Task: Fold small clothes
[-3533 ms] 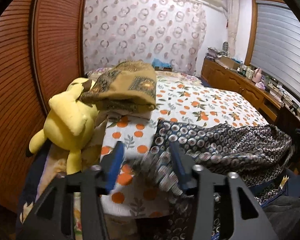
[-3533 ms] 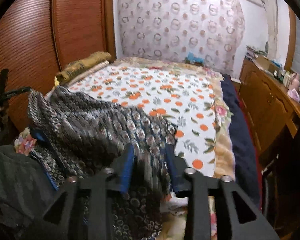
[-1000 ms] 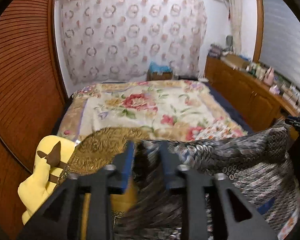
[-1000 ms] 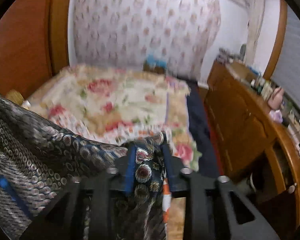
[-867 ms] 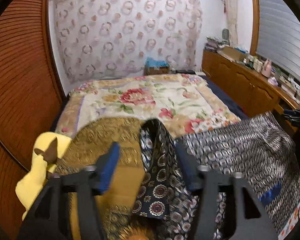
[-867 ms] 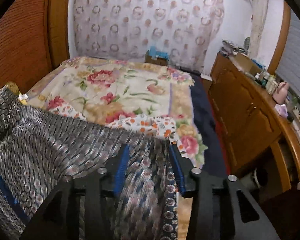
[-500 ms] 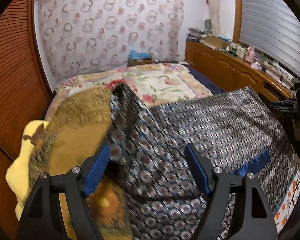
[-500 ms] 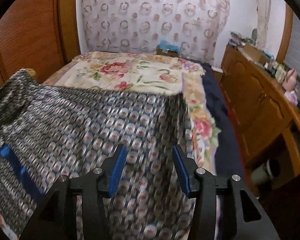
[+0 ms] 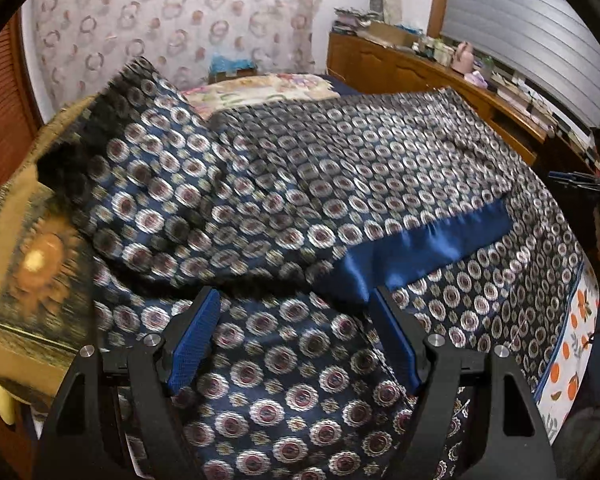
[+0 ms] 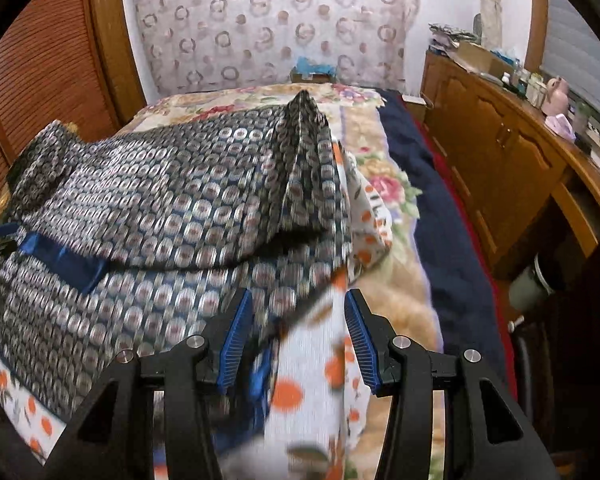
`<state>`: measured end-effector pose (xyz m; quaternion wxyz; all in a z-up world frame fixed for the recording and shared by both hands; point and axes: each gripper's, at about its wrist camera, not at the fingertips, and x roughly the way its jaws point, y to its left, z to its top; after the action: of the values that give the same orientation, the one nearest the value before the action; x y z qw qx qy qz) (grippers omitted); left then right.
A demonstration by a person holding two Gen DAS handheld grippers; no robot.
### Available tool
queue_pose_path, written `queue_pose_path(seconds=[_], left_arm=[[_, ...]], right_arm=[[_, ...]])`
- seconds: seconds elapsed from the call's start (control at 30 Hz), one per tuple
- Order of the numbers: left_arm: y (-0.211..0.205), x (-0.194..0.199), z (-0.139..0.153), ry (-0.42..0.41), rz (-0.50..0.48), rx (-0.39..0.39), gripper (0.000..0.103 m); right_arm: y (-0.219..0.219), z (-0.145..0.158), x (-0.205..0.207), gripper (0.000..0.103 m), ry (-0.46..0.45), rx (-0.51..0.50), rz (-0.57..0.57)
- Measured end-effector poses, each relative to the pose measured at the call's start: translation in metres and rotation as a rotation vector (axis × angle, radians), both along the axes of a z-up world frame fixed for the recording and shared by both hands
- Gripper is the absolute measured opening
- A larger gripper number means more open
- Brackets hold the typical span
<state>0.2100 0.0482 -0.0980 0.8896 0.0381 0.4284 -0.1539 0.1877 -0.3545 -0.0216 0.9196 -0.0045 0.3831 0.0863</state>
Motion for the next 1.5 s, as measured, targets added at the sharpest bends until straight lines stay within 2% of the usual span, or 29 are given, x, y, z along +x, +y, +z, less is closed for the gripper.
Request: queue_pose_path(seconds=[0.07,0.23,0.27,0.3,0.33,0.37,0.4,0.5,0.7,0.77,0.87,0.93,0.97,1.17,1.37,1.5], left_arm=[[0.0,0.0,-0.006,0.014,-0.003,0.0,0.077],[-0.002,0.003,-0.012,0.029,-0.003,0.012,0.079],[-0.004,0.002,-0.013,0.025,-0.004,0.024,0.079],[-0.006,0.002,-0.014,0.021,-0.003,0.033,0.079],[-0.007,0.002,-0.015,0.016,-0.001,0.04,0.08],[-0.008,0.002,-0.015,0.011,0.001,0.043,0.081],[-0.009,0.002,-0.016,0.003,0.001,0.053,0.081],[-0.01,0.002,-0.016,-0.002,0.006,0.055,0.083],[-0.011,0.004,-0.016,0.0,0.005,0.055,0.083],[-0.011,0.004,-0.016,-0.001,0.005,0.056,0.083],[-0.011,0.004,-0.016,-0.001,0.005,0.056,0.083],[-0.01,0.004,-0.016,0.0,0.005,0.056,0.083],[-0.011,0.004,-0.016,0.0,0.005,0.056,0.083],[-0.01,0.004,-0.016,0.0,0.005,0.056,0.083],[-0.011,0.004,-0.017,-0.001,0.005,0.057,0.083],[-0.01,0.004,-0.016,0.0,0.005,0.057,0.083]], right_arm=[[-0.001,0.001,-0.012,0.05,0.014,0.002,0.011],[0.008,-0.01,-0.017,0.033,0.066,0.0,0.047],[0.01,-0.011,-0.018,0.033,0.071,0.002,0.061],[0.013,-0.009,-0.02,0.028,0.061,-0.008,0.072],[0.015,-0.008,-0.02,0.016,0.059,-0.009,0.086],[0.017,-0.008,-0.021,0.008,0.059,-0.012,0.096],[0.019,-0.007,-0.021,0.005,0.061,-0.016,0.099],[0.016,-0.005,-0.033,0.003,0.047,-0.053,0.081],[-0.015,0.002,-0.071,0.003,0.057,-0.032,-0.028],[-0.018,0.005,-0.078,0.004,0.065,-0.027,-0.043],[-0.019,0.017,-0.079,0.024,0.041,-0.045,-0.064],[-0.018,0.029,-0.076,0.047,-0.007,-0.036,-0.068],[-0.014,0.033,-0.072,0.05,-0.017,-0.033,-0.062],[0.012,0.042,-0.026,0.052,-0.075,0.009,0.0],[0.025,0.021,0.025,0.052,-0.012,-0.011,-0.034],[0.027,0.012,0.037,0.052,0.02,-0.022,-0.049]])
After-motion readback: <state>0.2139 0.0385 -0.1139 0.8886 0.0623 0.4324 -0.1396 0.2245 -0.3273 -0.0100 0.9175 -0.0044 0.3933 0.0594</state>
